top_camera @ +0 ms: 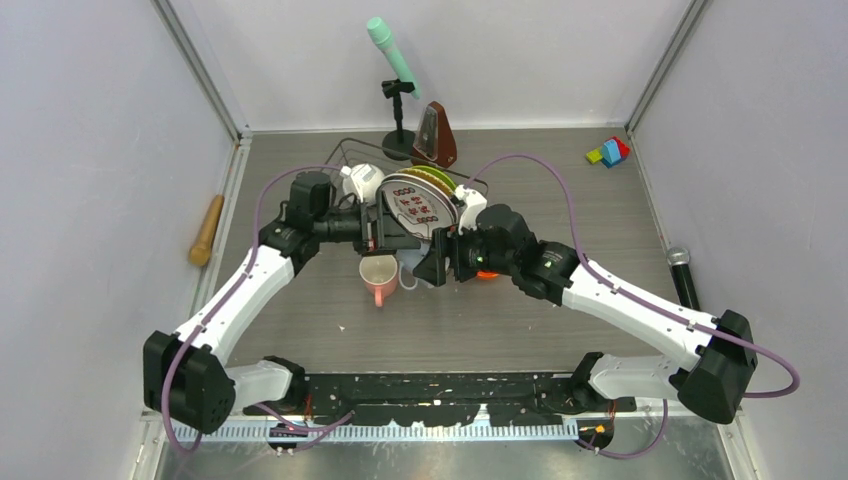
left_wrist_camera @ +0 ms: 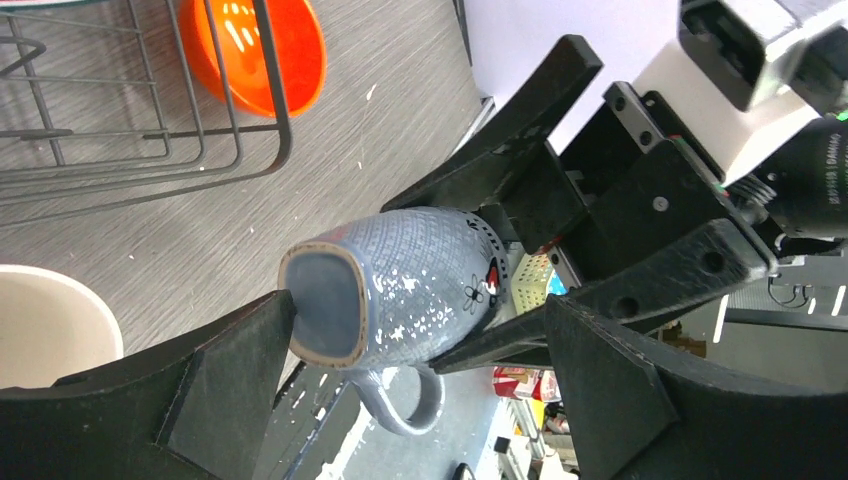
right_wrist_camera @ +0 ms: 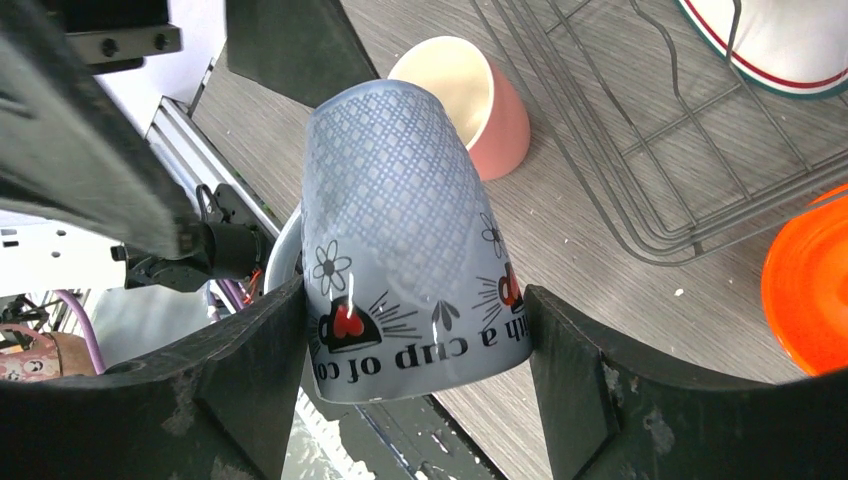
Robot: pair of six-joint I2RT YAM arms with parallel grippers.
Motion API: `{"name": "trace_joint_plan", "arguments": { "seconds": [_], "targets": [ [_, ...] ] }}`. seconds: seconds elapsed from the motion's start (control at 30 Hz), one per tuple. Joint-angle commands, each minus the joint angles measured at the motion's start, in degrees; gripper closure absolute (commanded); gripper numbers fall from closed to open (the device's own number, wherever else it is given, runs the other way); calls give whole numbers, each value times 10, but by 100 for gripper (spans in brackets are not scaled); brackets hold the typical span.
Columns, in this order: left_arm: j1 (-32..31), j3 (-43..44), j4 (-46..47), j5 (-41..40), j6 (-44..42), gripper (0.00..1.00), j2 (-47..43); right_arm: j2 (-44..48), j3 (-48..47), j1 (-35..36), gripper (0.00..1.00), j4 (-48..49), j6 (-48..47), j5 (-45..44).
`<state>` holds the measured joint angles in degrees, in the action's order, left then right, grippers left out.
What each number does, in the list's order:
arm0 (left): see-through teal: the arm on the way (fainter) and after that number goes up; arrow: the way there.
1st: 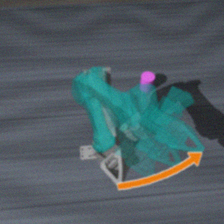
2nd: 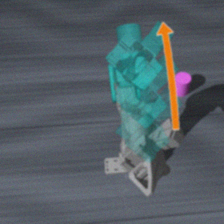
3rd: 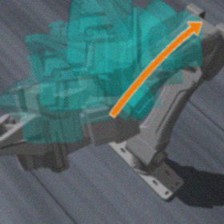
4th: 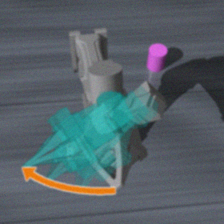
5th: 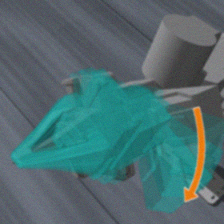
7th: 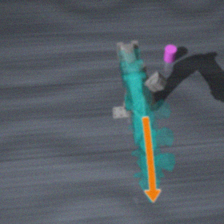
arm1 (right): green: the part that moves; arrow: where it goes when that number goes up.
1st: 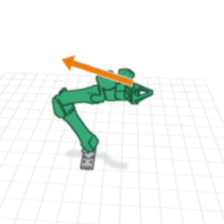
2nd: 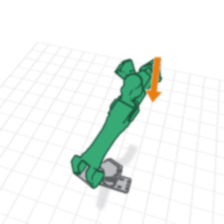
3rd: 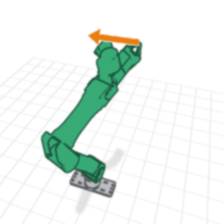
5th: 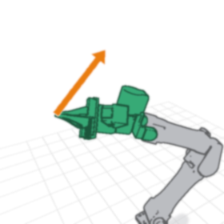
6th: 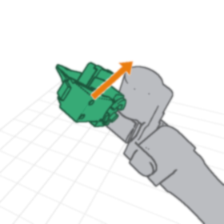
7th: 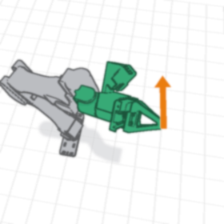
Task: Load the mixed dishes into the dish rack
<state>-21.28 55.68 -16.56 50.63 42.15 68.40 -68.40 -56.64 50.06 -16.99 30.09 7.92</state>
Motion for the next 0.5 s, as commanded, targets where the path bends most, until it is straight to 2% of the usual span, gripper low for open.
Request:
{"name": "trace_joint_plan", "arguments": {
  "seconds": [0.0, 0.23, 0.47],
  "targets": [
    [-2, 13, 6, 27, 8, 1, 11, 8, -7, -3, 77, 98, -8, 33],
    [-1, 29, -21, -4, 11, 1, 14, 7, -5, -8, 80, 94, -5, 26],
    [10, 41, 2, -38, 55, 0, 7, 32, 28, -17, 83, 88, -3, 16]
  ]
}}
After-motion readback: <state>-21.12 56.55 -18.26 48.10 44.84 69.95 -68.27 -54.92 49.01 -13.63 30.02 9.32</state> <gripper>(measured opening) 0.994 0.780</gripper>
